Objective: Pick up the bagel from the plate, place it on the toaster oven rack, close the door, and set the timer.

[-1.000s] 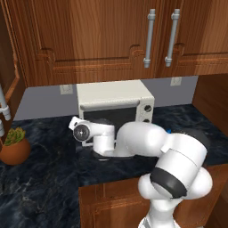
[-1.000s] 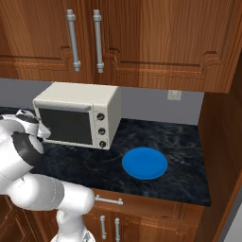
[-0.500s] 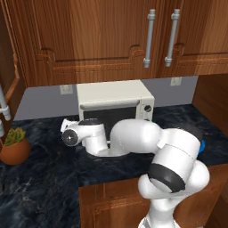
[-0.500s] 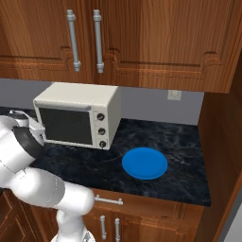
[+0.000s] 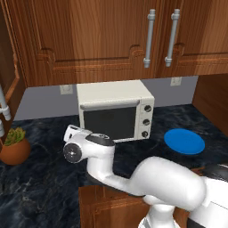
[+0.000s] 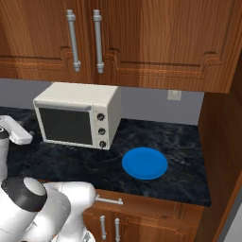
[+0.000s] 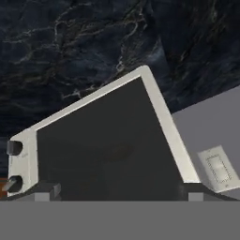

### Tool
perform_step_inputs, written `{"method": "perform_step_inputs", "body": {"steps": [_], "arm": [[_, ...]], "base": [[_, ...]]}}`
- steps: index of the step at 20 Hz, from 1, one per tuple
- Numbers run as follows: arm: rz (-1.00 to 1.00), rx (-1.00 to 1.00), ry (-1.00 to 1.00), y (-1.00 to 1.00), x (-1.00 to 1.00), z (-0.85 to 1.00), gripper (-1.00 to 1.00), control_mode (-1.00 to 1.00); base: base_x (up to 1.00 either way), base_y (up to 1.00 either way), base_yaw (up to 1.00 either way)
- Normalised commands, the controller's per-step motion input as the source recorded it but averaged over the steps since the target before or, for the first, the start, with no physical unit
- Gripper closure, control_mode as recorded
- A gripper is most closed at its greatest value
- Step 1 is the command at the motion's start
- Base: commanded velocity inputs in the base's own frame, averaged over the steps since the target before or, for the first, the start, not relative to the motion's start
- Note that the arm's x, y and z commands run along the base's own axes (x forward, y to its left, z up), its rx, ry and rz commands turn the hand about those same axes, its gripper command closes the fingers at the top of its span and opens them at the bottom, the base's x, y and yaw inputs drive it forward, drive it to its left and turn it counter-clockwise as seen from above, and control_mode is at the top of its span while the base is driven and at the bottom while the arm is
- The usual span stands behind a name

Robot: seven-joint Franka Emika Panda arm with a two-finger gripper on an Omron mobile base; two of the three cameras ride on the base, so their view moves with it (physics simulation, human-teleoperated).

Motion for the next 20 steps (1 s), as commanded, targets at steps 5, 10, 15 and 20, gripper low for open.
{"method": "perform_step_inputs", "body": {"steps": [5, 10, 15, 20], "arm": [[-0.09, 0.24, 0.0, -0.32, -0.54, 1.0, -1.0, -1.0], [-0.36, 0.38, 0.0, -0.32, -0.2, 0.87, -1.0, -1.0], [-0.58, 0.45, 0.0, -0.32, -0.15, 0.28, -1.0, -1.0], [-0.7, 0.48, 0.0, -0.31, -0.05, 0.01, -1.0, -1.0]], "base": [[0.0, 0.0, 0.0], [0.0, 0.0, 0.0], [0.0, 0.0, 0.0], [0.0, 0.0, 0.0]]}}
